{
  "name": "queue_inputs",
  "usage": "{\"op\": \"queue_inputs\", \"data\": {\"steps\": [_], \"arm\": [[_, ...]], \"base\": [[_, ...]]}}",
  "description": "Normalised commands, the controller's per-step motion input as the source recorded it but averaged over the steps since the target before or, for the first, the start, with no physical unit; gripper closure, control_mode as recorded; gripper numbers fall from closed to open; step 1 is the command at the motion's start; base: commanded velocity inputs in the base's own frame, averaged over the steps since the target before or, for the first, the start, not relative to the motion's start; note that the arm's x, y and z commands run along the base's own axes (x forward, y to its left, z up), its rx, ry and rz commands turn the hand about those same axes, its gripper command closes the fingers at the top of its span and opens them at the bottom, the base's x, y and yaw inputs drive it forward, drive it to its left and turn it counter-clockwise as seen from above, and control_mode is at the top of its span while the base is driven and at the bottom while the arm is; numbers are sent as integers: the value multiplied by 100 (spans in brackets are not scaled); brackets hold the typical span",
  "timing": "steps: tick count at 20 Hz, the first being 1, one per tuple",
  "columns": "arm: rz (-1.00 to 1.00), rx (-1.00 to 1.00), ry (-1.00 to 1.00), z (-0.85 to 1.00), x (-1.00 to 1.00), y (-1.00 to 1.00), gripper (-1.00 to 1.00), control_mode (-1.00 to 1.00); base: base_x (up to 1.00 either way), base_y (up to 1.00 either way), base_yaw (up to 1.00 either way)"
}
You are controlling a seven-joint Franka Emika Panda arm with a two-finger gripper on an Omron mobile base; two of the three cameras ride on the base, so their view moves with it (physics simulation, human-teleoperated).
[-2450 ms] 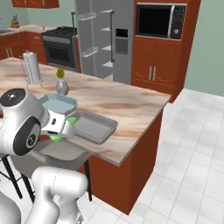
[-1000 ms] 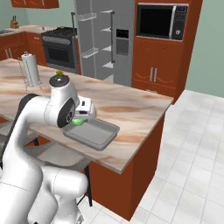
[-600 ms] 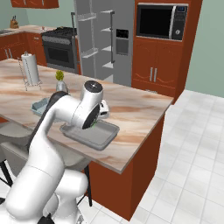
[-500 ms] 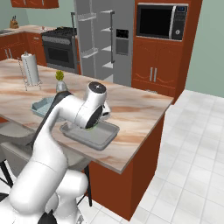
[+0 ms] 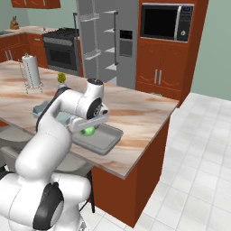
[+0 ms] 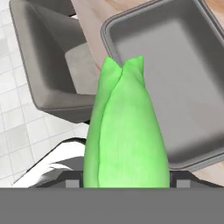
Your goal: Place the cold items (corn and squash) from the fridge in one tupperware on the dining counter. Place the warm items (hot dog and kebab skewer) in the stove area in another tupperware.
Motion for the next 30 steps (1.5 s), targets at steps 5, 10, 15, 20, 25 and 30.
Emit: {"op": "queue_inputs", "data": {"steps": [5, 10, 15, 20, 25, 30], "arm": [[6, 0, -2, -4, 15, -5, 100, -100], [1, -5, -2, -25, 35, -2, 100, -100], [7, -11, -15, -46, 53, 0, 100, -100], [1, -11, -11, -40, 32, 0, 100, -100], [0, -2, -6, -39, 10, -4, 100, -100], [3, 0, -11, -18, 10, -7, 100, -100]], "base": [[0, 0, 0], [0, 0, 0], [0, 0, 0], [0, 0, 0], [0, 0, 0], [0, 0, 0]]}}
